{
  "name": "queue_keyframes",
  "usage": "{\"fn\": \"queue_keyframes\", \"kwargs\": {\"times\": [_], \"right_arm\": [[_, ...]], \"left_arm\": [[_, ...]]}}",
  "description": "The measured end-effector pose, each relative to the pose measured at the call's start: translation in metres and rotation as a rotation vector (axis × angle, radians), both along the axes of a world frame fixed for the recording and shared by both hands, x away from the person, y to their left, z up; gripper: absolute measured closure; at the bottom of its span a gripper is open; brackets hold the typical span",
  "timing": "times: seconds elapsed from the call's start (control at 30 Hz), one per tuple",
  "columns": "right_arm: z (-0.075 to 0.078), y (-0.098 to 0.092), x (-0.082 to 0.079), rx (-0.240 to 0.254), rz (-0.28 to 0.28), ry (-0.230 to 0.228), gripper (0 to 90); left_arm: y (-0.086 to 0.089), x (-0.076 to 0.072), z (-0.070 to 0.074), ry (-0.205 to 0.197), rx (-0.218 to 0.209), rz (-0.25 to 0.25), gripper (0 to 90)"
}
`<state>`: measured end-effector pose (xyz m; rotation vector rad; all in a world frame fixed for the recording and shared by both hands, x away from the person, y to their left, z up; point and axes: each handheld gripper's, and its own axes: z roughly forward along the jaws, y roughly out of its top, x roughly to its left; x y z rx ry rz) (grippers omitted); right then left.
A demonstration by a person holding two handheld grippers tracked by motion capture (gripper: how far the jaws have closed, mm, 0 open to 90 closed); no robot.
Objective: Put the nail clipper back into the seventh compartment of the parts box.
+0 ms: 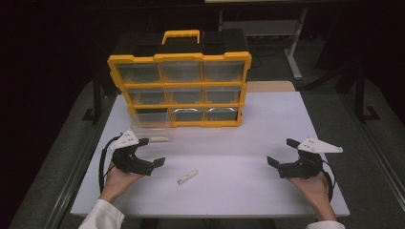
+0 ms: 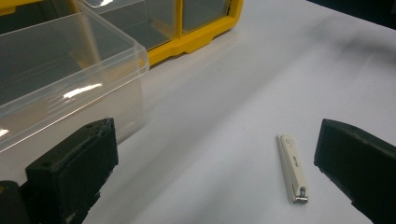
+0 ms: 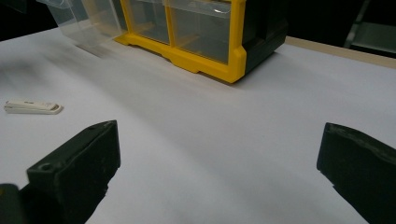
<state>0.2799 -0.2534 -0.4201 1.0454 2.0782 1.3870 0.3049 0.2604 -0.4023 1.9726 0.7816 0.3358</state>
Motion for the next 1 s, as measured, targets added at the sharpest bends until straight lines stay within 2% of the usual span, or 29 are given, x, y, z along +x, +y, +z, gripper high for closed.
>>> {"fn": "queue_keyframes", "kwargs": {"times": [0.27, 0.5, 0.7, 0.83, 1.0], "right_arm": [[-0.001, 0.002, 0.0, -0.012, 0.005, 0.005, 0.0], [-0.001, -0.001, 0.001, -0.005, -0.003, 0.006, 0.0], [-0.002, -0.002, 0.001, -0.007, -0.003, 0.005, 0.0], [-0.002, -0.001, 0.002, -0.014, 0.0, 0.008, 0.0], [-0.002, -0.001, 0.002, -0.014, 0.001, 0.007, 0.0]], "left_arm": [[-0.014, 0.003, -0.002, 0.028, 0.015, -0.008, 0.0], [-0.031, 0.004, -0.007, 0.053, 0.063, -0.035, 0.0], [-0.043, 0.0, -0.01, 0.071, 0.072, -0.075, 0.0], [-0.049, -0.002, -0.014, 0.087, 0.089, -0.085, 0.0], [-0.052, -0.003, -0.02, 0.117, 0.09, -0.091, 0.0]]}}
